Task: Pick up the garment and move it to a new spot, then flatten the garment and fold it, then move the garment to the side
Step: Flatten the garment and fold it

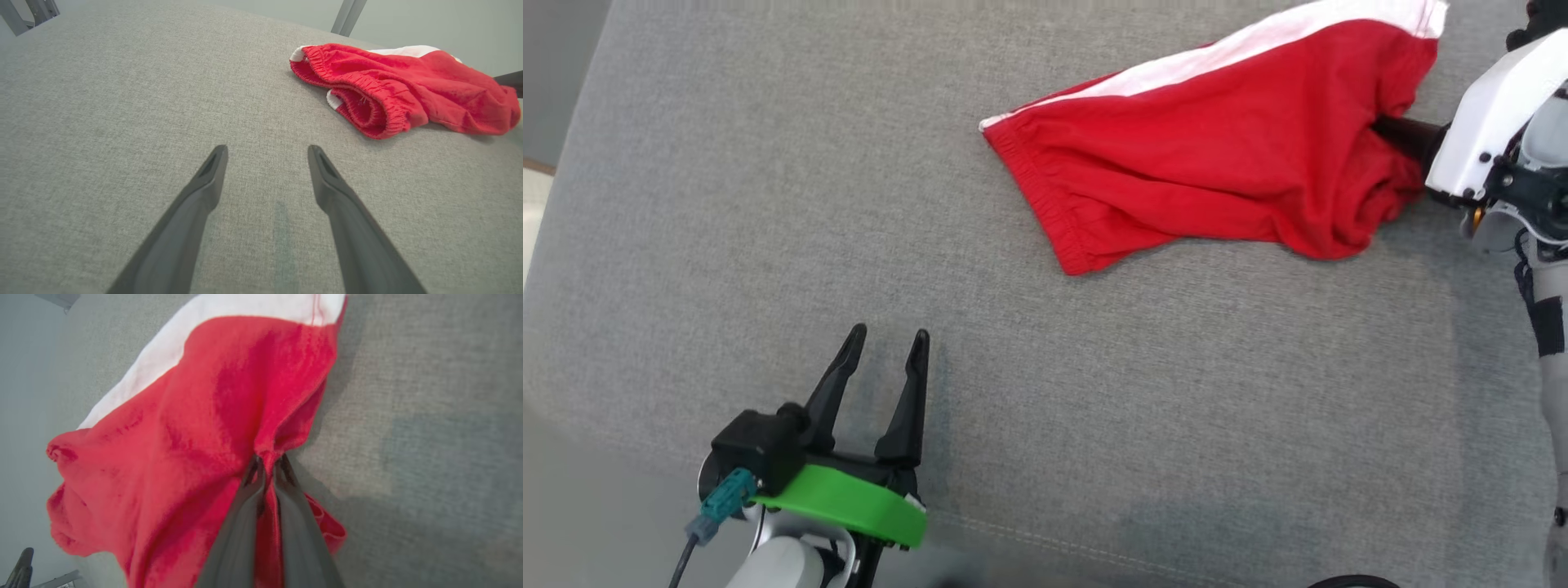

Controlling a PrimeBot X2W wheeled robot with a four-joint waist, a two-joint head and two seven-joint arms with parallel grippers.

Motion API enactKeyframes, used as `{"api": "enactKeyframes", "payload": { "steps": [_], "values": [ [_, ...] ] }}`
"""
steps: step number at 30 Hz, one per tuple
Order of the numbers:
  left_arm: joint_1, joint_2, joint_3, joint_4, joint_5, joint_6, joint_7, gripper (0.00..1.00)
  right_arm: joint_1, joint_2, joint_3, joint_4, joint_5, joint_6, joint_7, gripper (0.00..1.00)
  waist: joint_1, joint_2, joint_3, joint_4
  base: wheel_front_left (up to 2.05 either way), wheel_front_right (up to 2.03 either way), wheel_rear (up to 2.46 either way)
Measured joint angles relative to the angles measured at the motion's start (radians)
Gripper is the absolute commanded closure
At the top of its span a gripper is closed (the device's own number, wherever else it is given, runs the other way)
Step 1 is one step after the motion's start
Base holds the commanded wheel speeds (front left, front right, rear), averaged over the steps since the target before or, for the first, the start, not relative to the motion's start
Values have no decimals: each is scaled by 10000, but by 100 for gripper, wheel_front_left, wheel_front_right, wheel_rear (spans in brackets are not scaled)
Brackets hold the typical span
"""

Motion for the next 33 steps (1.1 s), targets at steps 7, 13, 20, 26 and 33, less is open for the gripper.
{"api": "enactKeyframes", "payload": {
  "steps": [7, 13, 20, 26, 33],
  "values": [
    [692, 288, 4, -59, 77, 31, 8, 0, 991, 163, -606, -648, 251, 0, 355, 100, 0, 0, -776, -833, 0, 0, 0],
    [848, 447, -148, -393, 109, 96, 249, 0, 2114, 44, -1789, -949, 58, 0, 658, 100, 0, 0, -1463, -1628, 0, 0, 0],
    [1003, 640, -245, -706, 182, 125, 366, 0, 3222, -27, -3350, -905, -652, 0, -61, 100, 0, 0, -1786, -2099, 0, 0, 0],
    [1109, 677, -188, -773, 203, 134, 265, 0, 3382, -84, -3666, -851, -1131, 0, -1258, 100, 0, 0, -1597, -2002, 0, 0, 0],
    [1288, 307, -303, -531, 211, 117, 142, 0, 2861, -307, -2345, -1856, -842, 0, -1559, 100, 0, 0, -1812, -1935, 0, 0, 0]
  ]
}}
